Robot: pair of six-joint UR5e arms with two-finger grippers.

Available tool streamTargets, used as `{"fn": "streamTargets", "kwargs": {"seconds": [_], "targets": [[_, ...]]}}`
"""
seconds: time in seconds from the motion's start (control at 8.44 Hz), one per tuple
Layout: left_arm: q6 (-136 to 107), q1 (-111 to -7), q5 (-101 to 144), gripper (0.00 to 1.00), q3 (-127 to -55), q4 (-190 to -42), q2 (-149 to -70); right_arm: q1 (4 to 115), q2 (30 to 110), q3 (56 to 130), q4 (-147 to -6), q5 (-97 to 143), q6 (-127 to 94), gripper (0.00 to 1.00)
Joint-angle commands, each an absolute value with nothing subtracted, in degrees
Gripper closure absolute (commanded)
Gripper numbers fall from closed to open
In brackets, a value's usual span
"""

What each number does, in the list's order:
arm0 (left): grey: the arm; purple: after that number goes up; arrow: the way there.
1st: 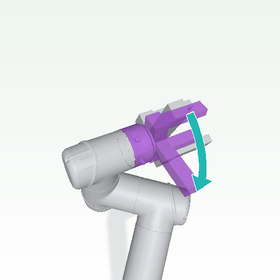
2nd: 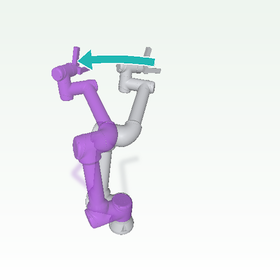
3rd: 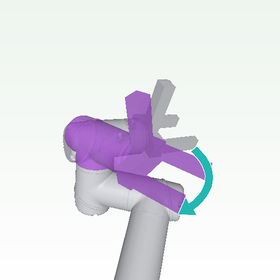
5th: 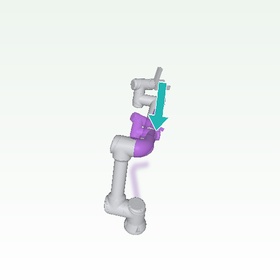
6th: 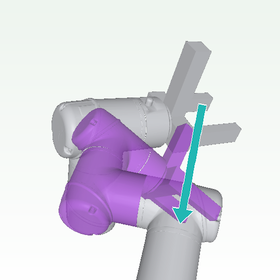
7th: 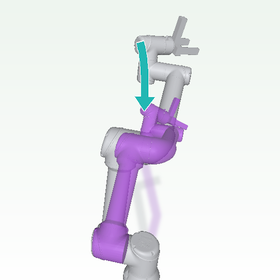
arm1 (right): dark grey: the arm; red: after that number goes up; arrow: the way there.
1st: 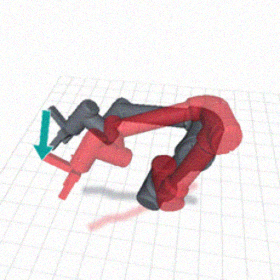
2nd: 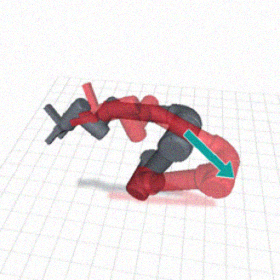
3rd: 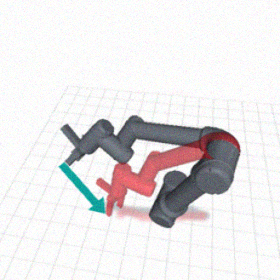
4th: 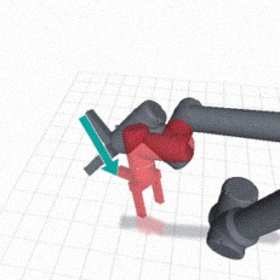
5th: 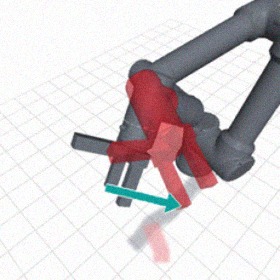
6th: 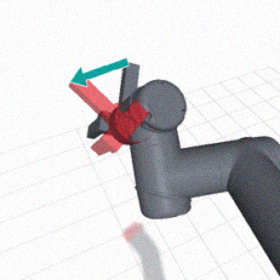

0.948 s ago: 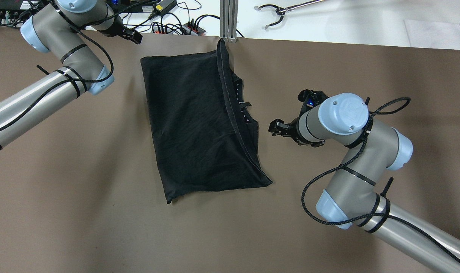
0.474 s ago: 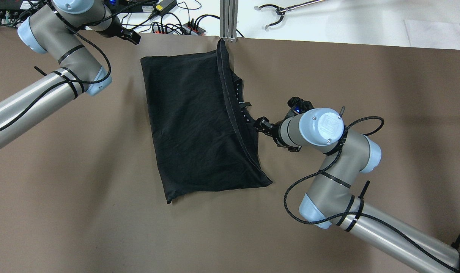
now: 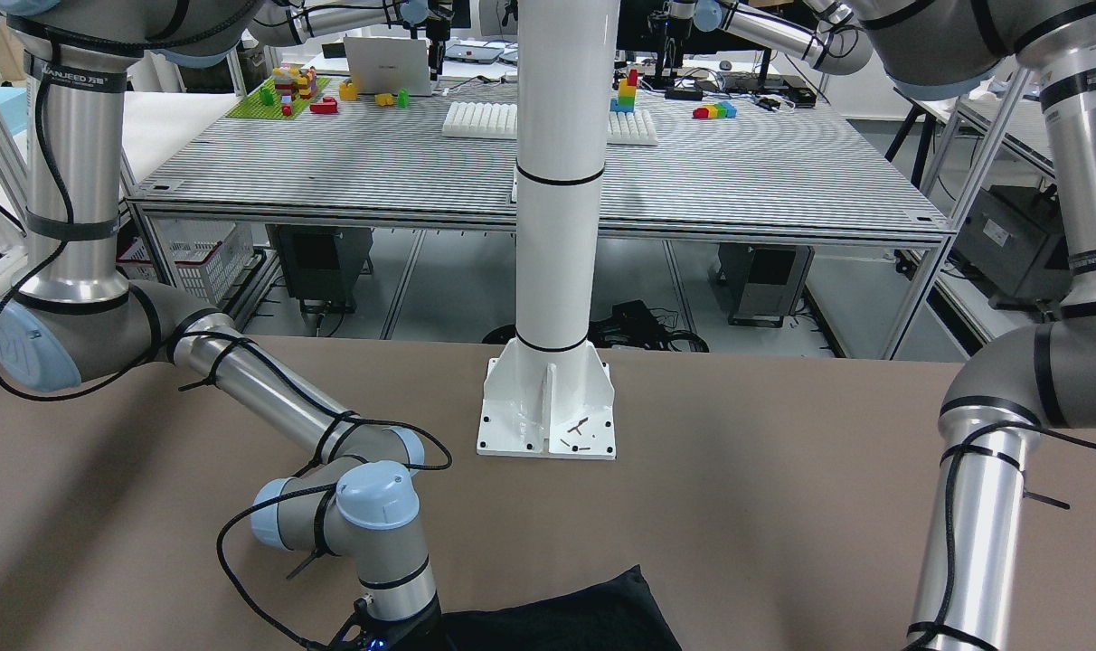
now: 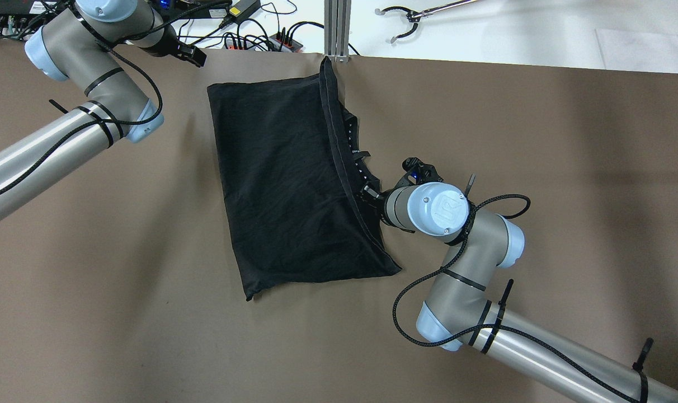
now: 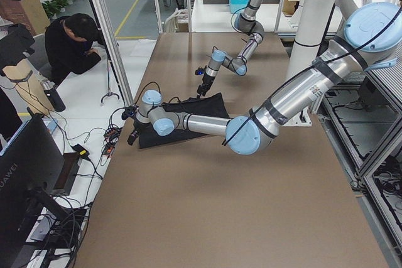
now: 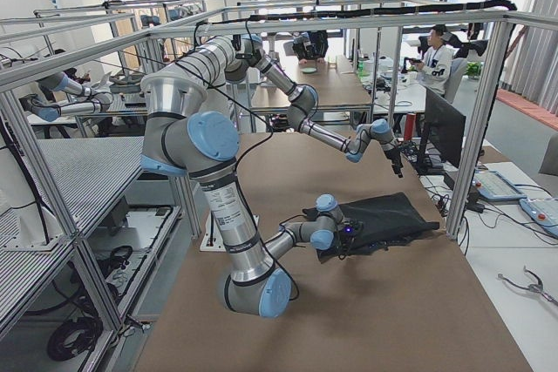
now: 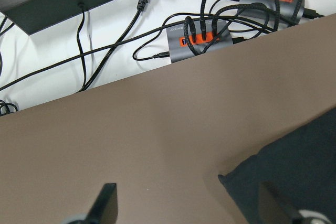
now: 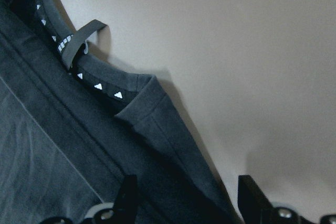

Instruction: Fold clothes

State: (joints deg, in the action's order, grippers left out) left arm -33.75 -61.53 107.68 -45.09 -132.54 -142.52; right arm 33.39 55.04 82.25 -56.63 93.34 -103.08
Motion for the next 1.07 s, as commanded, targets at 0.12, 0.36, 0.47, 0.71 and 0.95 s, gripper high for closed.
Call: {"fn": "streamTargets", "kwargs": {"seconds": [0.12,0.36,0.47,0.71,0.95], "targets": [[-33.9,-61.5,107.7,0.05,-45.1,-132.5,-142.5,32.0,55.0,82.2,-56.7,91.8,-105.0,0.53],[-33.9,-61.5,107.7,0.05,-45.1,-132.5,-142.5,31.3,55.4,82.2,-56.8,91.1,-104.8,0.68],[-34.3,-61.5,107.7,0.05,-45.1,-132.5,-142.5,31.3,55.4,82.3,-56.7,91.0,-104.5,0.82],[-34.3,-61.4,107.7,0.05,-45.1,-132.5,-142.5,31.3,55.4,83.2,-56.6,91.4,-104.2,1.0],[-34.3,-61.4,107.7,0.05,-45.1,-132.5,-142.4,31.3,59.0,89.6,-57.0,92.1,-104.2,1.0]]}}
